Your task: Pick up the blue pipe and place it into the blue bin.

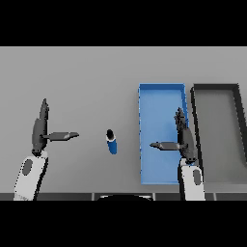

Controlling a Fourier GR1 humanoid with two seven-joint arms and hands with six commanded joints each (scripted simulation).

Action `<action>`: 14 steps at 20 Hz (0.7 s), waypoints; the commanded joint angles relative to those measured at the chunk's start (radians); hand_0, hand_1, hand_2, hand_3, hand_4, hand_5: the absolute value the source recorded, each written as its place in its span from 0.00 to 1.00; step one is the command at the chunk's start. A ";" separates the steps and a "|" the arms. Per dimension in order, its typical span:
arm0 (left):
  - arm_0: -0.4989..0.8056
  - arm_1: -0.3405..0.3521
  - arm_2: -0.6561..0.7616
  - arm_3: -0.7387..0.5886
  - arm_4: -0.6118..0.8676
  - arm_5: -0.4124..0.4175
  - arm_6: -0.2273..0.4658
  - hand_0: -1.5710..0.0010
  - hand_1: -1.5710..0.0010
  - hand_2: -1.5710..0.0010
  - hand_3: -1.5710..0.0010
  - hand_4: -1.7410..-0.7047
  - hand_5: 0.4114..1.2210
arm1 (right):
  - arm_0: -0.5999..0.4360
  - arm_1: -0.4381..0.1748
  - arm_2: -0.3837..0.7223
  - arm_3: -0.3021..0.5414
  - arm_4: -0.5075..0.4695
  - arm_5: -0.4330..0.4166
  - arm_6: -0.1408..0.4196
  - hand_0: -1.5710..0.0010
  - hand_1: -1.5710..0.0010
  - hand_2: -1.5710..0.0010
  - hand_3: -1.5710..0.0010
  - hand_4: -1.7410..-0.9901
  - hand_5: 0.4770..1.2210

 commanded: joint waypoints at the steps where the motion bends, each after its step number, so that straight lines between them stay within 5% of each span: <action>1: -0.001 -0.003 -0.002 -0.001 -0.002 0.002 -0.003 1.00 1.00 1.00 1.00 0.75 0.22 | -0.001 -0.003 -0.003 0.001 -0.002 0.000 0.001 1.00 1.00 1.00 1.00 0.71 0.20; 6: -0.014 -0.021 -0.022 -0.013 -0.021 0.022 0.009 1.00 1.00 1.00 1.00 0.75 0.22 | -0.014 -0.030 -0.027 0.005 -0.025 0.015 0.009 1.00 1.00 1.00 1.00 0.71 0.20; 7: 0.023 0.041 -0.049 -0.014 -0.035 -0.069 -0.063 1.00 1.00 1.00 1.00 0.75 0.22 | 0.019 -0.099 -0.003 -0.025 0.046 0.032 -0.082 1.00 1.00 1.00 1.00 0.71 0.20; 9: 0.047 0.111 -0.064 0.008 -0.038 -0.177 -0.127 1.00 1.00 1.00 1.00 0.75 0.22 | 0.072 -0.153 0.031 -0.080 0.120 0.038 -0.135 1.00 1.00 1.00 1.00 0.72 0.20; 14: 0.037 0.142 -0.083 0.008 -0.021 -0.266 -0.147 1.00 1.00 1.00 1.00 0.75 0.22 | 0.087 -0.170 0.051 -0.103 0.145 0.050 -0.111 1.00 1.00 1.00 1.00 0.72 0.20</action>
